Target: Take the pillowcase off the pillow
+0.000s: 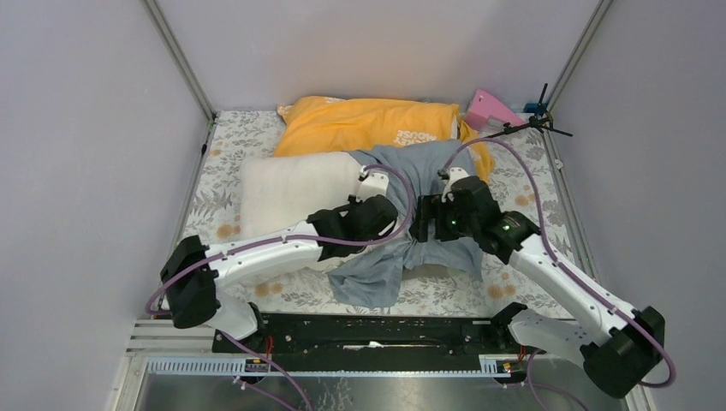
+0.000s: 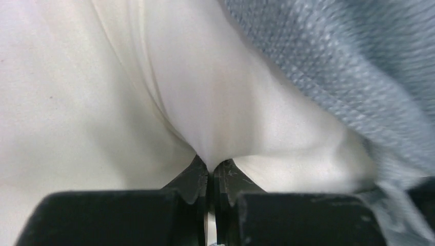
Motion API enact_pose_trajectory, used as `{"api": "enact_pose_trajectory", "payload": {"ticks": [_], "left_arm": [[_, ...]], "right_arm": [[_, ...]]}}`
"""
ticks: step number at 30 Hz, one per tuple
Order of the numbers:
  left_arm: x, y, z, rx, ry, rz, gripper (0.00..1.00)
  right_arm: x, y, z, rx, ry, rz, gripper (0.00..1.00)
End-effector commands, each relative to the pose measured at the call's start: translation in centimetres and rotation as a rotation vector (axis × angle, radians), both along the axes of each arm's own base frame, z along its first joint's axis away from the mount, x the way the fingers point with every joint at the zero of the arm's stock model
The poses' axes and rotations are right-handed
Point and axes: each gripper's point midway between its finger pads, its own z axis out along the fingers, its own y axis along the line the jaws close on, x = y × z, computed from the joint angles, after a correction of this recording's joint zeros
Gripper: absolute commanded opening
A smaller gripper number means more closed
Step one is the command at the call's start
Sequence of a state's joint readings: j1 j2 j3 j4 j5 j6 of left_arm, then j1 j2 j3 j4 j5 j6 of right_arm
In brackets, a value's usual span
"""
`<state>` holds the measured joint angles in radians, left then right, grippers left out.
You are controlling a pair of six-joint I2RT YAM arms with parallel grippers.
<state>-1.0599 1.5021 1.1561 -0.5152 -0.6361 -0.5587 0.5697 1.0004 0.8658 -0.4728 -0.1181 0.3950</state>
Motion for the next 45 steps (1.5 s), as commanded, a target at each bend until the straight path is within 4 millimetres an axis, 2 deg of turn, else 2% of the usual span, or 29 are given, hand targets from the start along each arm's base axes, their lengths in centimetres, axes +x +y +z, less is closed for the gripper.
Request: {"api": "enact_pose_trajectory", "payload": {"ticks": [1,2,7,11,14,15,18,19,20,24,28,33,37,41,45], "left_arm": [[1.7,2.5,2.1,-0.009,-0.095,0.086,0.00],[1.7,2.4,2.2,-0.016,-0.096,0.085,0.00],[1.8,1.5,2.3,-0.067,-0.083,0.064,0.00],[2.1,1.3,3.0,-0.113,-0.082,0.065,0.00],[2.2,1.8,3.8,-0.146,-0.094,0.085,0.00],[2.2,2.1,4.1,-0.156,-0.101,0.091,0.00],[2.4,3.6,5.0,-0.181,-0.129,0.128,0.00],[2.5,4.5,5.3,-0.183,-0.140,0.150,0.00],[2.6,5.4,5.4,-0.183,-0.150,0.170,0.00],[2.7,9.3,5.6,-0.178,-0.185,0.270,0.00],[2.6,13.4,5.6,-0.195,-0.204,0.384,0.00],[2.1,16.9,6.2,-0.210,-0.249,0.477,0.00],[1.8,17.3,6.9,-0.233,-0.265,0.489,0.00],[1.8,16.9,6.4,-0.233,-0.248,0.475,0.00],[1.8,17.1,6.5,-0.228,-0.247,0.484,0.00]], "right_arm": [[-1.0,0.3,-0.6,-0.158,-0.018,-0.001,0.96],[-1.7,1.2,-0.2,-0.150,-0.026,0.026,0.99],[-3.8,3.9,0.6,-0.098,0.004,0.101,1.00],[-4.3,4.5,-1.2,-0.174,0.031,0.093,1.00],[-3.9,3.8,-3.2,-0.244,0.048,0.053,0.96],[-3.6,3.3,-3.6,-0.267,0.042,0.032,0.87],[-2.8,1.5,-3.6,-0.314,-0.004,-0.051,0.29],[-2.5,0.9,-3.3,-0.322,-0.027,-0.079,0.19],[-2.2,0.3,-2.7,-0.328,-0.055,-0.105,0.15],[-1.2,-2.5,-0.8,-0.366,-0.137,-0.209,0.13],[-0.1,-5.6,-0.2,-0.404,-0.144,-0.314,0.10],[1.0,-8.7,1.6,-0.373,-0.173,-0.435,0.05],[1.5,-11.2,4.3,-0.364,-0.257,-0.538,0.04],[1.5,-14.2,6.7,-0.447,-0.335,-0.637,0.04],[1.4,-14.6,7.3,-0.437,-0.353,-0.665,0.03]]}}
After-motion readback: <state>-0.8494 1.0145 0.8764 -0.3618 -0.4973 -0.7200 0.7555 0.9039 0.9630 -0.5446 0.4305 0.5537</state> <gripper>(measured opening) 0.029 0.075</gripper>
